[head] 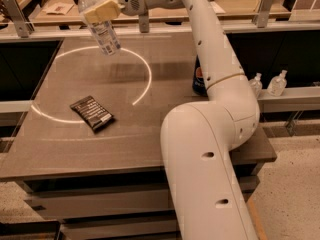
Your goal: Knock blue plastic bottle over
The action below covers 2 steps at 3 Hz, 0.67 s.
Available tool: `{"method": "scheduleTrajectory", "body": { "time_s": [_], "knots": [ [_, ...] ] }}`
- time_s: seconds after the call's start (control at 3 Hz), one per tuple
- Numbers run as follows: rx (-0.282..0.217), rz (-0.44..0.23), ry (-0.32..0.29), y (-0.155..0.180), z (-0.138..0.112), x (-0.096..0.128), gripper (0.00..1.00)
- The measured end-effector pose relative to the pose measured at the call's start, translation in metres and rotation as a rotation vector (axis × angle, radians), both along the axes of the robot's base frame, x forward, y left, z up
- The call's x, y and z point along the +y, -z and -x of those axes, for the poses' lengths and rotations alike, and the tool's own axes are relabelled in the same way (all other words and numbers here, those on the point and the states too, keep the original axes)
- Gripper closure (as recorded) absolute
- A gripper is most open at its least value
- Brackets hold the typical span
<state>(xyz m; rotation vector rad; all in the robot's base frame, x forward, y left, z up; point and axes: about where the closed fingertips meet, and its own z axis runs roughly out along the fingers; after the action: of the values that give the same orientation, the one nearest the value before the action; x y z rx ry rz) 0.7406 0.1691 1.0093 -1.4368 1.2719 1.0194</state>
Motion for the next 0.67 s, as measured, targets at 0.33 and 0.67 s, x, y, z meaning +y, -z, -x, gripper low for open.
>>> {"method": "scheduleTrajectory", "body": {
  "time_s": [0.33,0.67],
  "knots": [
    [0.096,0.129,-0.054,0.019,0.027,-0.003,1.0],
    [0.22,0.298,-0.051,0.038,0.047,-0.024,1.0]
  ]
}}
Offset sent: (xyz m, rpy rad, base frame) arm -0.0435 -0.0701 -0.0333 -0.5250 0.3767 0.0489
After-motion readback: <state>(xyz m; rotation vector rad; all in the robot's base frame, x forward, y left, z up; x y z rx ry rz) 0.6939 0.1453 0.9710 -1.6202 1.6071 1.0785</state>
